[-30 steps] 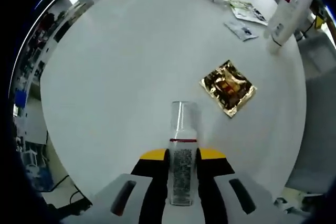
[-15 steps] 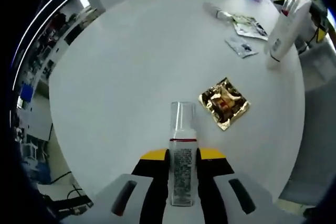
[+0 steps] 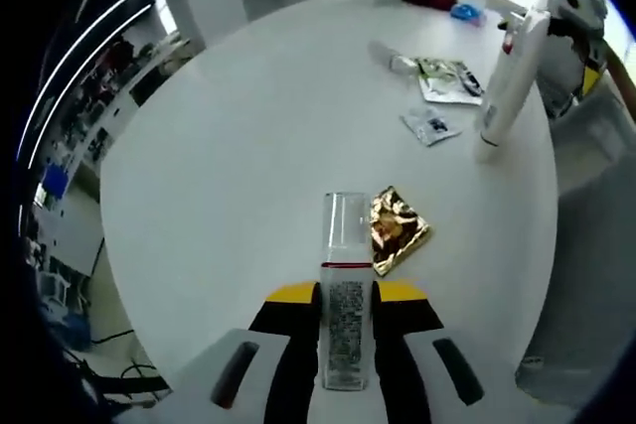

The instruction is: Arrange the skincare products in the storage area until every visible bottle or jar stands upright without overlapping.

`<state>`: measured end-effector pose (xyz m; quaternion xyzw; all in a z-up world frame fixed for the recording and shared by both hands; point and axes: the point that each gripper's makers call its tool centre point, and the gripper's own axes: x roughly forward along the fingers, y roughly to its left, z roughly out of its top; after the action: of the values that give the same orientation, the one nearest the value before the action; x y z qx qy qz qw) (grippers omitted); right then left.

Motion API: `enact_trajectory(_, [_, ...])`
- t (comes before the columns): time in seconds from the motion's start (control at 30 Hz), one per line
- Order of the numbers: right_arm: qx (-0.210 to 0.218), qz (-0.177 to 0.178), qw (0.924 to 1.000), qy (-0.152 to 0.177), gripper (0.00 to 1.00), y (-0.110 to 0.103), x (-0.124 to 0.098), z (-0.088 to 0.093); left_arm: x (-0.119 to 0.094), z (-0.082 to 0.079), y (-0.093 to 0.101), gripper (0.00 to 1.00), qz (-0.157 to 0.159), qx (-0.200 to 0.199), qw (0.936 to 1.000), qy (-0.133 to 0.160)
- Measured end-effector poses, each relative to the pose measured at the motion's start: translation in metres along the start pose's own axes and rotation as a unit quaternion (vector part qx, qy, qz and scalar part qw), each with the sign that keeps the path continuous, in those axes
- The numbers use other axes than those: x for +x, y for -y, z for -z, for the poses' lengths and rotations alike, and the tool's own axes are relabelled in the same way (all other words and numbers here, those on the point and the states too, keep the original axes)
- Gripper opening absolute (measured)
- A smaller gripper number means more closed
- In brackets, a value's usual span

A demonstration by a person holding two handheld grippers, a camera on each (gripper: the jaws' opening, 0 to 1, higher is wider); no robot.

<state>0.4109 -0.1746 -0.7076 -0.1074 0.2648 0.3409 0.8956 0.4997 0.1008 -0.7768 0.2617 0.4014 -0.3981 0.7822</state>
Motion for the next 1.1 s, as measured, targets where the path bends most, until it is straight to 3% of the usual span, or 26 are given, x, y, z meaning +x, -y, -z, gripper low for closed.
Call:
enact_trajectory(0.37, [0.007, -0.001, 1.0, -0.001, 1.0, -0.006, -0.001, 0.002, -0.011, -0.018, 0.02, 0.16, 0.0, 0.013, 0.9993, 0.035])
enact_trajectory(1.1, [0.017, -0.003, 0.9998, 0.01, 0.99, -0.014, -0.002, 0.001, -0.023, -0.033, 0.062, 0.16, 0.01, 0.018, 0.9964, 0.083])
